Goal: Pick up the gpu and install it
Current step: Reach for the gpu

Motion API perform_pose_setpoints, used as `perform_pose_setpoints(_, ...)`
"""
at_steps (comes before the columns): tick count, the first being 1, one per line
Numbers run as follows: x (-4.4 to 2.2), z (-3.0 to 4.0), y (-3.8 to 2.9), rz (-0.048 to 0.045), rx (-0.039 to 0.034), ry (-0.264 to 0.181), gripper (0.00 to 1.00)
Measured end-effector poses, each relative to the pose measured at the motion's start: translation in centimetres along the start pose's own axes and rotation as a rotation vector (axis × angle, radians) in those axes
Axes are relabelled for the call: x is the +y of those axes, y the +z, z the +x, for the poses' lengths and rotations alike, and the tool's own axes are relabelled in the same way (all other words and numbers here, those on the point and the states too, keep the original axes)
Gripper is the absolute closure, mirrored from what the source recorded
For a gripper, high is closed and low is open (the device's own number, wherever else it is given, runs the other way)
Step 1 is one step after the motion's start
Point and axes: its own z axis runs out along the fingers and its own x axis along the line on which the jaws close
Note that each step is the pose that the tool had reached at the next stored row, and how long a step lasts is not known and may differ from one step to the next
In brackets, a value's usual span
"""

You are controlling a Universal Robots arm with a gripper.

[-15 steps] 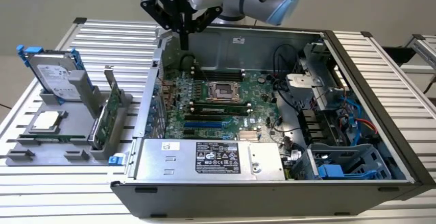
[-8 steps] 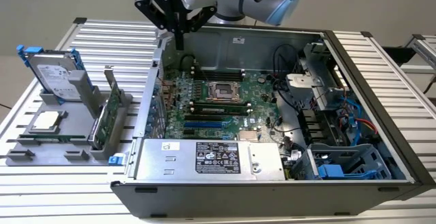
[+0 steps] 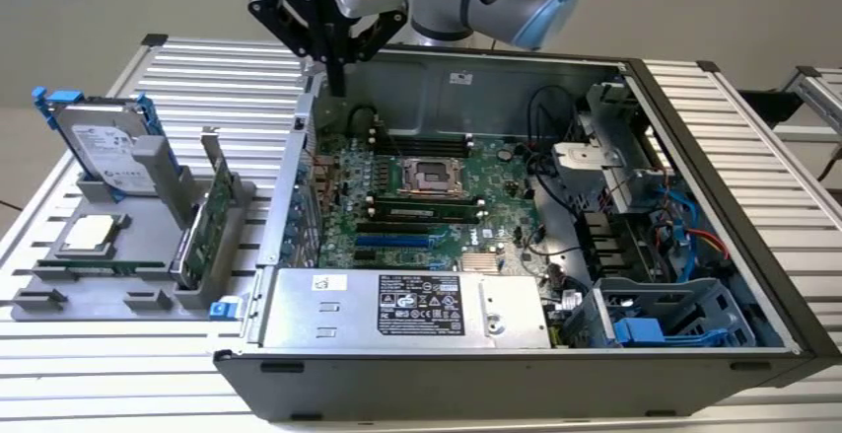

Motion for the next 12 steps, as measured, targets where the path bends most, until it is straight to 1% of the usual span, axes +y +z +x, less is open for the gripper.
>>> perform_pose_setpoints(12, -0.09, 1.32, -0.03, 0.0000, 0.0000, 0.000, 1.00)
